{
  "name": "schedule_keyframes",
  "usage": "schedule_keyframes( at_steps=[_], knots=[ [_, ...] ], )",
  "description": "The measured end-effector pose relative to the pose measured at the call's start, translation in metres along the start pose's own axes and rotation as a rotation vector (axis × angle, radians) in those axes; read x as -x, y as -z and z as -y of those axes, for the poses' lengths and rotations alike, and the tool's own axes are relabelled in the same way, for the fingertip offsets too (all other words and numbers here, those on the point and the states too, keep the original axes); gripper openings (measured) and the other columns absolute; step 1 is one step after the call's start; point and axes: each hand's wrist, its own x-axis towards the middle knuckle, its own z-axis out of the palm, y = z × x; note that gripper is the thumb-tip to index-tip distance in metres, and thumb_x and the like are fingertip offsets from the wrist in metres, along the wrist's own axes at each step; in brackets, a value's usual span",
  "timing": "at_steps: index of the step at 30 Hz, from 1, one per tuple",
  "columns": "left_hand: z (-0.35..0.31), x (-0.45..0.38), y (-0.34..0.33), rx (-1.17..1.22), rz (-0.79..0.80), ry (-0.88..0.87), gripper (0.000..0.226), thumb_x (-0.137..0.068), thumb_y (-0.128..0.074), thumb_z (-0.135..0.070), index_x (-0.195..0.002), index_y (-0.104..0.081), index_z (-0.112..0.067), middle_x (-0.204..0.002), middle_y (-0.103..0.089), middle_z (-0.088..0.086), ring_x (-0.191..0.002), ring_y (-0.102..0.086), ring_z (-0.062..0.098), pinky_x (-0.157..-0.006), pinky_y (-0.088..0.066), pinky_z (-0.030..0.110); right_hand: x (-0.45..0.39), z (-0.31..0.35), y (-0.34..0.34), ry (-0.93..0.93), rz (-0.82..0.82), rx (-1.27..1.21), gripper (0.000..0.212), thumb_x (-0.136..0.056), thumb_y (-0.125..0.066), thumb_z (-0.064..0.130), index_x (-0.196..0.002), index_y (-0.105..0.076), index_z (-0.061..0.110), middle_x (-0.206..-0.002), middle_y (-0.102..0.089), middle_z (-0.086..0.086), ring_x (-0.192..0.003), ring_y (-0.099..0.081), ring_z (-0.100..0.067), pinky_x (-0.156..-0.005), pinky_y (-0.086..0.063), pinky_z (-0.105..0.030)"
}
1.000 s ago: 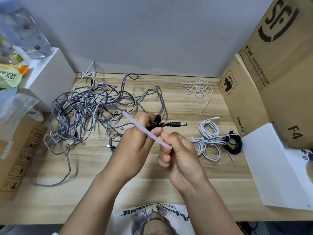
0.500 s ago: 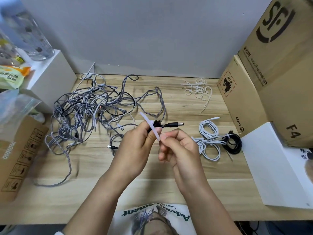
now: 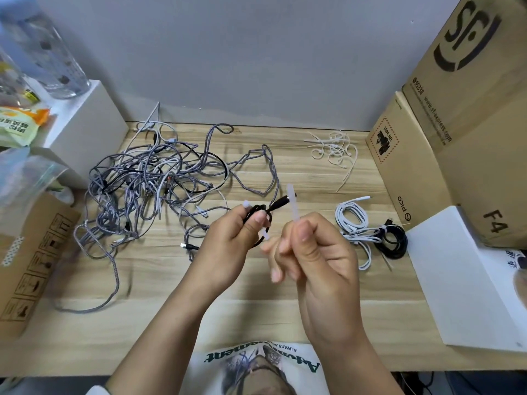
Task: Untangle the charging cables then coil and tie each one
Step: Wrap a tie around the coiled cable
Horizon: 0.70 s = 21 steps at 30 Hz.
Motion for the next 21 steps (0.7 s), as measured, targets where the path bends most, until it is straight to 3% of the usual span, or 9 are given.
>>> schedule_keyframes(
  at_steps=[2, 4, 6, 9, 11, 13, 17, 21],
  knots=[
    [0.002, -0.001, 0.001, -0.003, -0.008, -0.002, 0.026, -0.092, -0.05, -0.038, -0.07, -0.055, -0.023, -0.053, -0.052, -0.011, -0.055, -0.047, 0.012, -0.054, -0.038, 0.018, 0.0, 0.003, -0.002, -0.05, 0.01, -0.044, 0.028, -0.083, -0.058, 0.05, -0.066, -0.058, 0.028, -0.051, -0.043, 0.018, -0.048, -0.028, -0.021, -0.05, -0.027, -0.025],
    [0.002, -0.001, -0.001, -0.005, -0.016, -0.017, 0.026, -0.095, -0.05, -0.03, -0.072, -0.055, -0.019, -0.055, -0.05, -0.013, -0.054, -0.043, 0.005, -0.054, -0.036, 0.011, -0.001, 0.004, -0.001, -0.088, -0.005, -0.053, 0.029, -0.081, -0.062, 0.048, -0.062, -0.055, 0.027, -0.049, -0.04, 0.019, -0.044, -0.023, -0.011, -0.047, -0.019, -0.028],
    [0.0, 0.0, -0.002, -0.001, -0.023, -0.026, 0.026, -0.096, -0.048, -0.026, -0.076, -0.053, -0.01, -0.057, -0.048, -0.012, -0.055, -0.042, 0.003, -0.054, -0.036, 0.009, -0.004, 0.004, 0.002, -0.144, -0.038, -0.03, 0.028, -0.08, -0.064, 0.038, -0.058, -0.054, 0.025, -0.046, -0.037, 0.018, -0.041, -0.023, -0.003, -0.044, -0.017, -0.021],
    [-0.003, 0.001, -0.002, 0.0, -0.034, -0.064, 0.031, -0.092, -0.047, -0.037, -0.076, -0.052, -0.011, -0.061, -0.049, -0.008, -0.061, -0.042, 0.012, -0.06, -0.039, 0.025, -0.007, -0.002, 0.006, -0.244, -0.099, 0.041, 0.029, -0.079, -0.061, 0.027, -0.051, -0.054, 0.022, -0.044, -0.038, 0.014, -0.039, -0.024, -0.002, -0.041, -0.021, -0.014],
    [-0.004, 0.002, -0.002, -0.013, -0.053, -0.083, 0.024, -0.089, -0.046, -0.038, -0.073, -0.052, -0.022, -0.061, -0.049, -0.006, -0.063, -0.044, 0.017, -0.061, -0.04, 0.04, -0.009, -0.008, 0.007, -0.276, -0.135, 0.087, 0.03, -0.079, -0.056, 0.025, -0.049, -0.054, 0.021, -0.044, -0.035, 0.01, -0.039, -0.023, -0.004, -0.041, -0.021, -0.016],
    [-0.008, 0.004, -0.003, -0.091, -0.082, -0.121, 0.021, -0.089, -0.046, -0.039, -0.072, -0.051, -0.028, -0.059, -0.049, -0.002, -0.062, -0.045, 0.023, -0.061, -0.041, 0.048, -0.011, -0.012, 0.007, -0.3, -0.158, 0.116, 0.031, -0.078, -0.056, 0.027, -0.048, -0.053, 0.021, -0.044, -0.032, 0.007, -0.04, -0.022, -0.006, -0.04, -0.019, -0.018],
    [-0.011, 0.006, -0.004, -0.242, -0.092, -0.2, 0.033, -0.086, -0.038, -0.053, -0.079, -0.052, -0.024, -0.063, -0.055, 0.013, -0.062, -0.049, 0.033, -0.06, -0.042, 0.052, -0.014, -0.014, 0.008, -0.324, -0.177, 0.092, 0.032, -0.077, -0.055, 0.026, -0.046, -0.053, 0.02, -0.041, -0.032, 0.009, -0.038, -0.022, -0.004, -0.039, -0.02, -0.016],
    [-0.013, 0.007, -0.006, -0.338, -0.1, -0.213, 0.034, -0.085, -0.035, -0.056, -0.079, -0.05, -0.025, -0.06, -0.054, 0.011, -0.06, -0.047, 0.029, -0.059, -0.04, 0.047, -0.016, -0.014, 0.007, -0.345, -0.185, 0.101, 0.037, -0.08, -0.058, 0.024, -0.044, -0.053, 0.02, -0.04, -0.032, 0.009, -0.037, -0.022, -0.004, -0.038, -0.02, -0.015]
  ],
)
